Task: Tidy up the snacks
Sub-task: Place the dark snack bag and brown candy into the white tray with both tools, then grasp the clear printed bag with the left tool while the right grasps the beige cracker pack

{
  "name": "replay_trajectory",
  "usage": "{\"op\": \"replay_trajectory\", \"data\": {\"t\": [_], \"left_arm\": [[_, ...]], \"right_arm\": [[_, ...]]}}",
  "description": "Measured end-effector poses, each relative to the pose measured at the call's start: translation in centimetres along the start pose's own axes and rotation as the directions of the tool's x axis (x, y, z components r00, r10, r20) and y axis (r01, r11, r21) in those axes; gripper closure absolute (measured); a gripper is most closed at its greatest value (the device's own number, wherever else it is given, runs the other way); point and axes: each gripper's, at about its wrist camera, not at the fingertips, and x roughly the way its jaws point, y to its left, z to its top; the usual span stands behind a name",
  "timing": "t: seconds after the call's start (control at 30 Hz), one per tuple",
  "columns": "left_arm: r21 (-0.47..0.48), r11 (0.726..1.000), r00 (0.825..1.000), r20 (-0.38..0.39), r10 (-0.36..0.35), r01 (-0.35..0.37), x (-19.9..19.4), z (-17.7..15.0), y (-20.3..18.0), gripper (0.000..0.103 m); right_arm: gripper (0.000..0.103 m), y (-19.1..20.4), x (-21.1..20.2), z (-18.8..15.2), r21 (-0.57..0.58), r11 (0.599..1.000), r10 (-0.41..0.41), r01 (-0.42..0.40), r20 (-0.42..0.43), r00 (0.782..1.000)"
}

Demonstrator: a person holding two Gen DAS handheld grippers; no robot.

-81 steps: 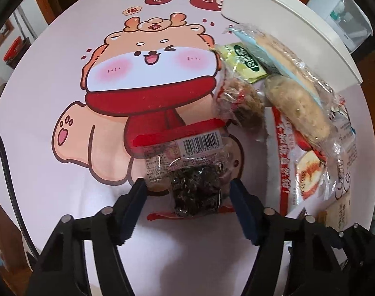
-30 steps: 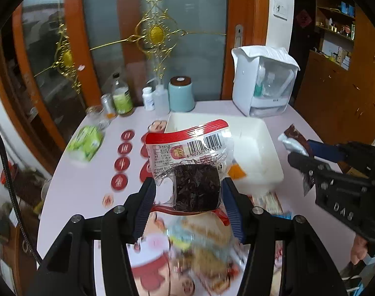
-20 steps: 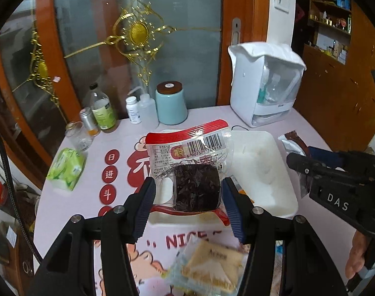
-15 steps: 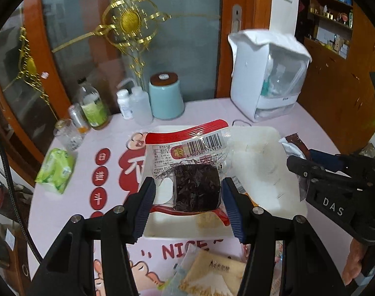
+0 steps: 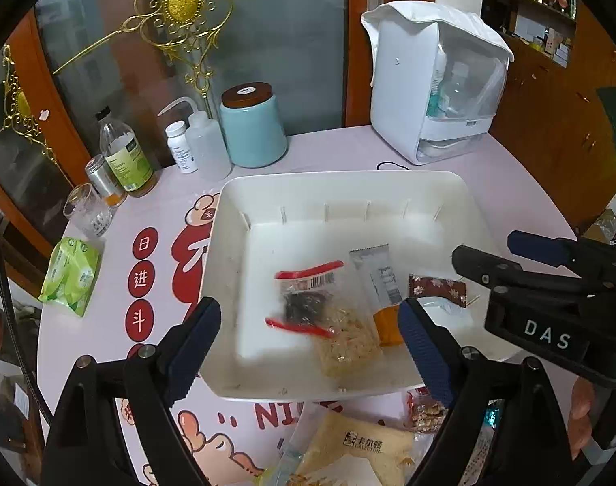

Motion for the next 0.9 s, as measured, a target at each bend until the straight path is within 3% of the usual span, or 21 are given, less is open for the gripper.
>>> {"op": "replay_trajectory", "data": {"t": [0.4, 0.9], "left_arm": [[-0.021, 0.999, 0.998, 0.05, 0.027, -0.026, -5.4, -1.6, -0.3, 0.015], [0.047, 0.999, 0.995, 0.099, 0.003, -0.007, -13.7, -7.9, -5.6, 0.014]], "right_arm": [[0.039, 0.1, -5.9, -2.7, -0.05, 0.999, 0.01, -0.007, 0.05, 0.999], [0.039, -5.3, -13.8, -11.6, -0.04, 0.999, -0.01, 0.012, 0.062, 0.998]]}}
